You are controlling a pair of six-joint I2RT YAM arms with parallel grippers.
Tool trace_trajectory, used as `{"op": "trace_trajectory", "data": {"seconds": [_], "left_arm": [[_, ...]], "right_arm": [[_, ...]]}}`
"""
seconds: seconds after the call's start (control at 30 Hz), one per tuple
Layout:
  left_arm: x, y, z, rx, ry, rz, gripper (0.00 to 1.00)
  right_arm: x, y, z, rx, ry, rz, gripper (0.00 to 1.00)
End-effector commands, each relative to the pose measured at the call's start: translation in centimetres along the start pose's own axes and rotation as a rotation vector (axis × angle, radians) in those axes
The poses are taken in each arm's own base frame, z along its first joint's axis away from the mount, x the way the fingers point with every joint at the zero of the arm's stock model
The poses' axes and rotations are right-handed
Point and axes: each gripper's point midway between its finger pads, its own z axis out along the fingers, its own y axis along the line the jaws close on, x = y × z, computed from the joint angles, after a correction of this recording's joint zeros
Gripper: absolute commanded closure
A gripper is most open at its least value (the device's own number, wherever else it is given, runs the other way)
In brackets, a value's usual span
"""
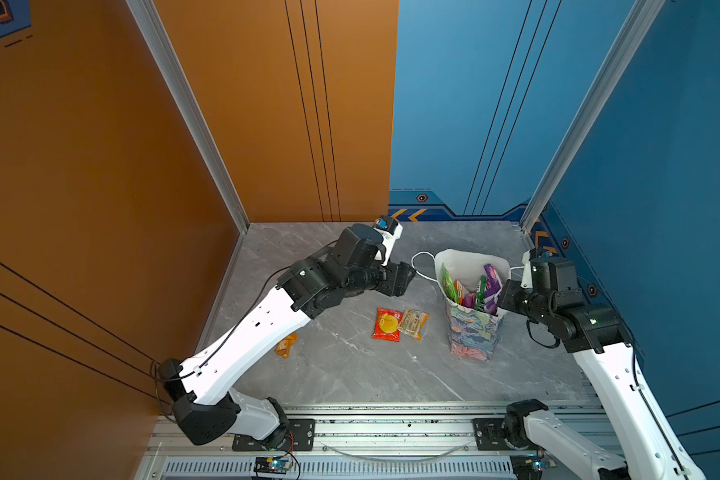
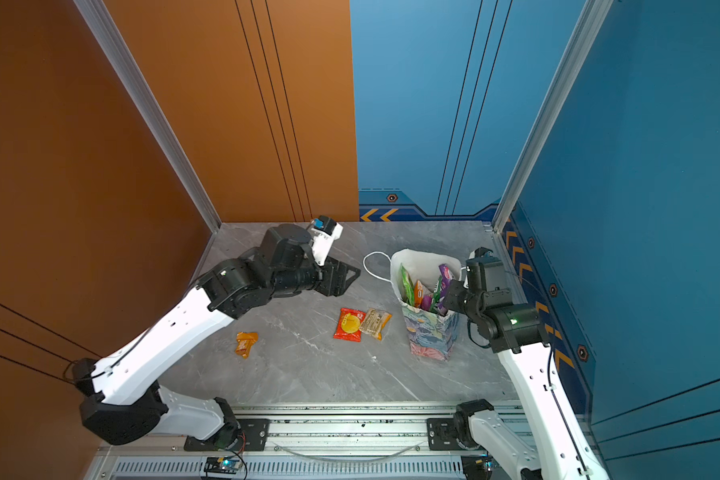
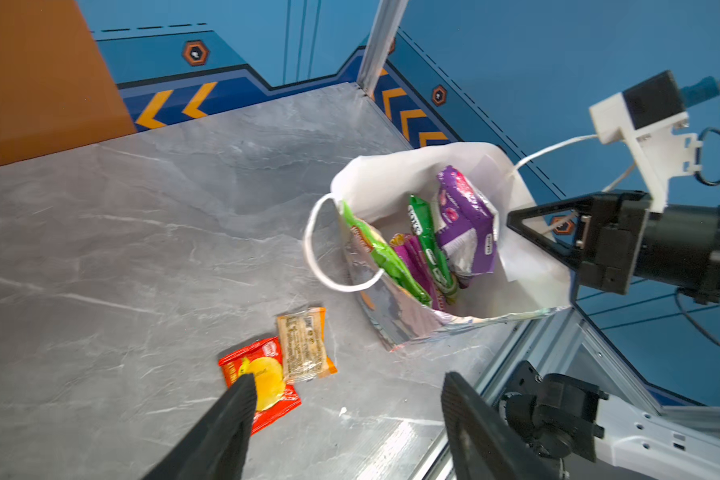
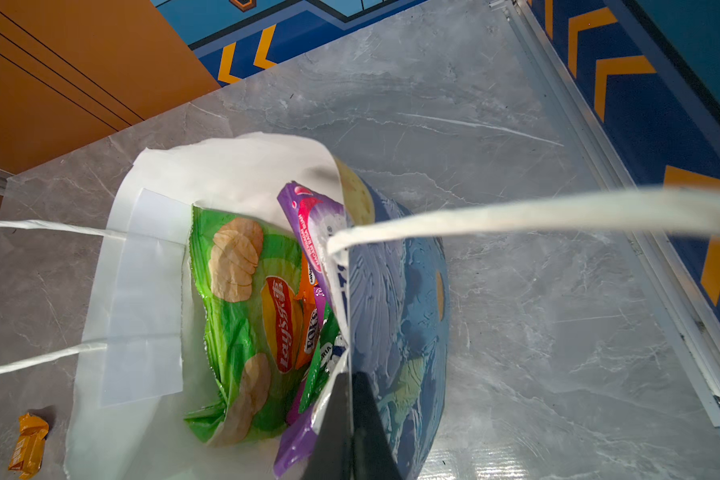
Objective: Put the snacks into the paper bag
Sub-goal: 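Move the left gripper down over the red-and-yellow biscuit packet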
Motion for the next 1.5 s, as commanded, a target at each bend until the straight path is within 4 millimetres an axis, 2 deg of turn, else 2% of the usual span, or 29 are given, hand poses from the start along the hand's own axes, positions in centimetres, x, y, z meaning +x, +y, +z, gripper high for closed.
{"op": "trace_trajectory", "data": {"seconds": [0.0,0.2,0.3,0.47,0.67,0.73,0.9,1.2,1.47], "left_arm": [[-0.1,3.2,-1.2,-0.080,-0.062,-0.065,0.27],[2.5,8.9,-3.8,-0.184,-0.090,-0.189,0.27],[4.2,10.9,-4.0,-0.205,-0.074,-0.251,0.26],[7.9,13.6,-2.4,-0.235,0.012,-0.358,0.26],[11.9,15.5,0.1,-0.239,0.114,-0.476,0.25],[13.9,16.3,1.0,-0.267,0.159,-0.511,0.25],[16.5,16.4,3.6,-0.257,0.223,-0.568,0.25],[20.1,14.0,9.1,-0.210,0.371,-0.538,0.26],[22.6,13.0,12.0,-0.225,0.464,-0.503,0.27]], "right_arm": [[-1.2,0.7,-1.0,-0.049,-0.066,0.012,1.00],[-1.0,0.6,-0.9,-0.048,-0.064,0.015,1.00],[-1.0,0.7,-0.9,-0.050,-0.063,0.018,1.00],[-1.0,0.7,-1.0,-0.053,-0.065,0.019,1.00],[-0.8,0.4,-1.0,-0.046,-0.064,0.018,1.00],[-0.7,0.4,-1.0,-0.043,-0.061,0.018,1.00],[-0.5,0.3,-0.9,-0.043,-0.056,0.020,1.00],[-0.7,0.3,-1.0,-0.042,-0.061,0.015,1.00],[-0.8,0.3,-0.9,-0.043,-0.059,0.013,1.00]]}}
